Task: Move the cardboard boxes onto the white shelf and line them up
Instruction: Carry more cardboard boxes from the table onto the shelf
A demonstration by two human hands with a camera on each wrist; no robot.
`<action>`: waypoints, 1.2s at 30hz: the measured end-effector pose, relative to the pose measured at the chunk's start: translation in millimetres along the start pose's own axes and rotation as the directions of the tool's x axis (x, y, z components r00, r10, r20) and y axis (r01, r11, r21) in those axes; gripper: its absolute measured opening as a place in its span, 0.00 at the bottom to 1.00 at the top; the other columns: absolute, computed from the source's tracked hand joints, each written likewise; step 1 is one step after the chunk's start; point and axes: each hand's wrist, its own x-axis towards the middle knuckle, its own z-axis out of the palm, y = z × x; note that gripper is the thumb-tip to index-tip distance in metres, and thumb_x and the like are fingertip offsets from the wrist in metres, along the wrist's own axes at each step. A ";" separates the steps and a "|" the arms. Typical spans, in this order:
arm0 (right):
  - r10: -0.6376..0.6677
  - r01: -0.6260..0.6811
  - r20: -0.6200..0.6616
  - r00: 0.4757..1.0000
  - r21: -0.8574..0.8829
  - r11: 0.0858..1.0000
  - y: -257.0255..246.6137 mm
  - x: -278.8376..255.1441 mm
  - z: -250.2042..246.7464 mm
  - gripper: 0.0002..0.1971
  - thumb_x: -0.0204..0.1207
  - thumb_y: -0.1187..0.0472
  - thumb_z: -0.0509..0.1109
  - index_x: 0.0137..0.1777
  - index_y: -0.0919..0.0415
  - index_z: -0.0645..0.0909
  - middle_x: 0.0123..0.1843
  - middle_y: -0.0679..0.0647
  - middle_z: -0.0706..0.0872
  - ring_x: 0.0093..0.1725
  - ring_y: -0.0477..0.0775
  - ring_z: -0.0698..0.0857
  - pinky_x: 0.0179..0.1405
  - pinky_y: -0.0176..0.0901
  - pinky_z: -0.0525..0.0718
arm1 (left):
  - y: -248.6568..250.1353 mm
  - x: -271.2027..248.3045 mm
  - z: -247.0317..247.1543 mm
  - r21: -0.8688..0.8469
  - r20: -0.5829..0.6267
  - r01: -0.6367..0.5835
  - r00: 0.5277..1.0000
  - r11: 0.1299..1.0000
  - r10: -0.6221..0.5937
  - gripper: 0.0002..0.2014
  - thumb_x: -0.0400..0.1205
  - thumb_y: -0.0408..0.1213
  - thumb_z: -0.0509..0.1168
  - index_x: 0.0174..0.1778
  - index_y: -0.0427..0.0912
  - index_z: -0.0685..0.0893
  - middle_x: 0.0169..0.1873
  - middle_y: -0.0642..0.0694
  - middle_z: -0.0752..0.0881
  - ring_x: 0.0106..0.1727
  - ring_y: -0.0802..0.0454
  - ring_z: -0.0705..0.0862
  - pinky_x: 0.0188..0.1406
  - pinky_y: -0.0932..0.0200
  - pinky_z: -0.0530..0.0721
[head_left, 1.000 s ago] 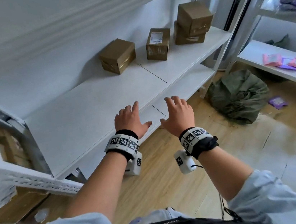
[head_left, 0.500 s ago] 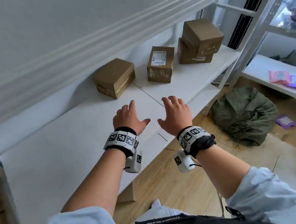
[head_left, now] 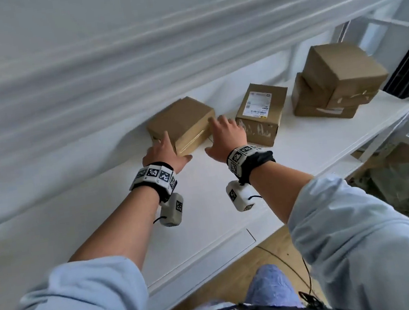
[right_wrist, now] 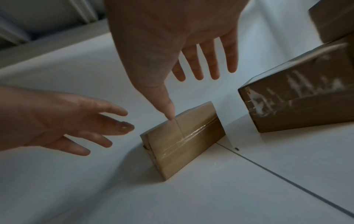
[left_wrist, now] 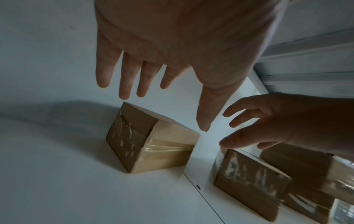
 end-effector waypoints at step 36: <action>0.131 -0.147 0.110 0.985 0.156 0.977 -11.9 -116.8 -63.3 0.40 0.65 0.40 0.81 0.69 0.61 0.72 0.64 0.63 0.73 0.60 0.67 0.80 0.59 0.56 0.82 | -6.8 -119.1 -21.4 -0.194 -0.047 0.003 0.999 0.981 -0.013 0.37 0.78 0.50 0.73 0.83 0.56 0.67 0.75 0.38 0.73 0.70 0.36 0.79 0.70 0.47 0.76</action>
